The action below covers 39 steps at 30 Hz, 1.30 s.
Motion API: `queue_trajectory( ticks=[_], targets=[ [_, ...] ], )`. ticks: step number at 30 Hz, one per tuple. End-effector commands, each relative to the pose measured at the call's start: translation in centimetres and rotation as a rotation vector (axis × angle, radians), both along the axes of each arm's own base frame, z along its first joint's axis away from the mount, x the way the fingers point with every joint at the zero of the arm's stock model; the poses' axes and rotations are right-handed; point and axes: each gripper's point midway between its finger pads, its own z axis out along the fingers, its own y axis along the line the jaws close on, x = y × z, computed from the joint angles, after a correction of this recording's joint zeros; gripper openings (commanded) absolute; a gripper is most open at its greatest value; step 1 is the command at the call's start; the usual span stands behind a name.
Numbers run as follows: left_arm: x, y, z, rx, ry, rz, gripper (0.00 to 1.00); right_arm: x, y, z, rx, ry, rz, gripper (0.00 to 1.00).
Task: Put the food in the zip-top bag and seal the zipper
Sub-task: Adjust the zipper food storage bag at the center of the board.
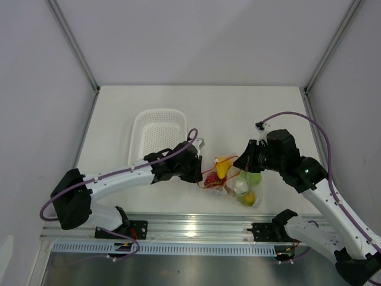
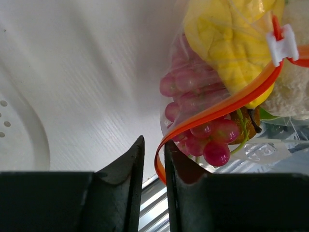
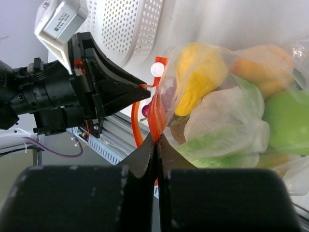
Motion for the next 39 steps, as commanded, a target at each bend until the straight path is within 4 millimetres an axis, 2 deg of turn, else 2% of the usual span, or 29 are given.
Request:
queue_trajectory(
  ticks=[1,2,3,5,6,7,8,10,11,12,13,14,15,16,18,19,20,22,23,25,28,30,32,34,35,36,39],
  targets=[
    [0.6,-2.0,1.2,-0.056,-0.021,-0.027,0.25,0.3,0.3,3.1,0.06,-0.085,0.002,0.0],
    [0.4,-2.5,1.4,-0.073,-0.01,-0.051,0.34,0.3,0.3,3.0,0.059,-0.084,0.002,0.0],
    [0.2,-2.9,1.5,-0.084,-0.006,-0.069,0.38,0.4,0.3,2.9,0.057,-0.082,-0.001,0.0],
    [-0.1,-4.0,1.8,-0.118,0.02,-0.102,0.42,0.5,0.2,2.7,0.05,-0.083,-0.005,0.0],
    [-0.4,-4.2,1.6,-0.126,0.031,-0.115,0.4,0.5,0.2,2.7,0.049,-0.085,-0.005,0.0],
    [-0.4,-4.6,1.4,-0.131,0.038,-0.129,0.31,0.6,0.2,2.6,0.047,-0.084,-0.008,0.0],
    [-0.7,-5.5,2.5,-0.166,0.046,-0.17,0.02,0.6,0.1,2.3,0.041,-0.08,-0.009,0.0],
    [-0.9,-5.9,2.8,-0.164,0.062,-0.198,0.01,0.8,0.0,1.7,0.024,-0.074,-0.011,0.0],
    [-0.5,-7.0,5.4,-0.212,0.027,-0.235,0.01,0.8,-0.2,1.4,0.01,-0.07,-0.017,0.0],
    [-0.4,-7.2,6.4,-0.223,0.011,-0.244,0.01,0.9,-0.4,1.3,-0.009,-0.071,-0.027,0.0],
    [-0.1,-7.7,8.5,-0.258,-0.023,-0.254,0.01,1.2,-1.9,0.1,-0.101,-0.05,-0.074,0.0],
    [-0.3,-7.7,10.7,-0.298,-0.06,-0.27,0.01,1.1,-2.8,-0.1,-0.149,-0.048,-0.102,0.0],
    [-0.4,-8.0,13.1,-0.344,-0.094,-0.285,0.01,1.0,-3.1,1.1,-0.162,-0.072,-0.11,0.0],
    [-0.4,-8.1,14.9,-0.381,-0.118,-0.292,0.01,0.1,-2.5,1.7,-0.131,-0.077,-0.046,0.0],
    [-1.1,-8.4,17.9,-0.448,-0.135,-0.328,0.01,-2.6,-0.3,5.1,0.061,-0.118,0.11,0.0],
    [-1.0,-8.5,17.7,-0.437,-0.129,-0.327,0.01,-2.8,0.5,6.7,0.139,-0.149,0.133,0.0],
    [-0.8,-8.5,16.4,-0.394,-0.109,-0.327,0.0,-3.3,0.7,7.0,0.16,-0.145,0.144,0.0],
    [0.1,-8.5,14.9,-0.354,-0.095,-0.303,0.01,-2.6,0.3,4.6,0.084,-0.097,0.087,0.0],
    [0.2,-8.5,14.2,-0.346,-0.078,-0.3,0.01,-2.3,0.0,2.4,0.02,-0.042,0.076,0.0],
    [0.2,-8.5,13.0,-0.361,-0.039,-0.302,0.01,-2.5,-0.1,-0.1,-0.027,0.033,0.072,0.0],
    [-0.1,-7.8,13.2,-0.364,-0.051,-0.295,0.01,-2.8,0.7,0.7,0.023,0.0,0.092,0.0],
    [0.0,-7.1,13.5,-0.349,-0.077,-0.275,0.01,-2.5,0.0,1.2,0.003,-0.034,0.065,0.0],
    [0.2,-5.5,13.5,-0.308,-0.117,-0.234,0.01,-2.4,-0.1,1.8,-0.008,-0.046,0.071,0.0],
    [-0.1,-3.8,13.8,-0.274,-0.164,-0.202,0.12,-2.4,0.0,1.6,-0.027,-0.037,0.094,0.0],
    [0.4,-2.8,13.0,-0.243,-0.19,-0.157,0.21,-2.4,0.1,1.7,-0.027,-0.039,0.101,0.0],
    [0.3,-2.3,13.2,-0.246,-0.209,-0.14,0.45,-2.2,0.2,1.6,-0.032,-0.038,0.106,0.0],
    [0.3,0.3,12.0,-0.189,-0.247,-0.051,0.7,-2.2,0.4,1.2,-0.031,-0.029,0.115,0.0]
  ],
)
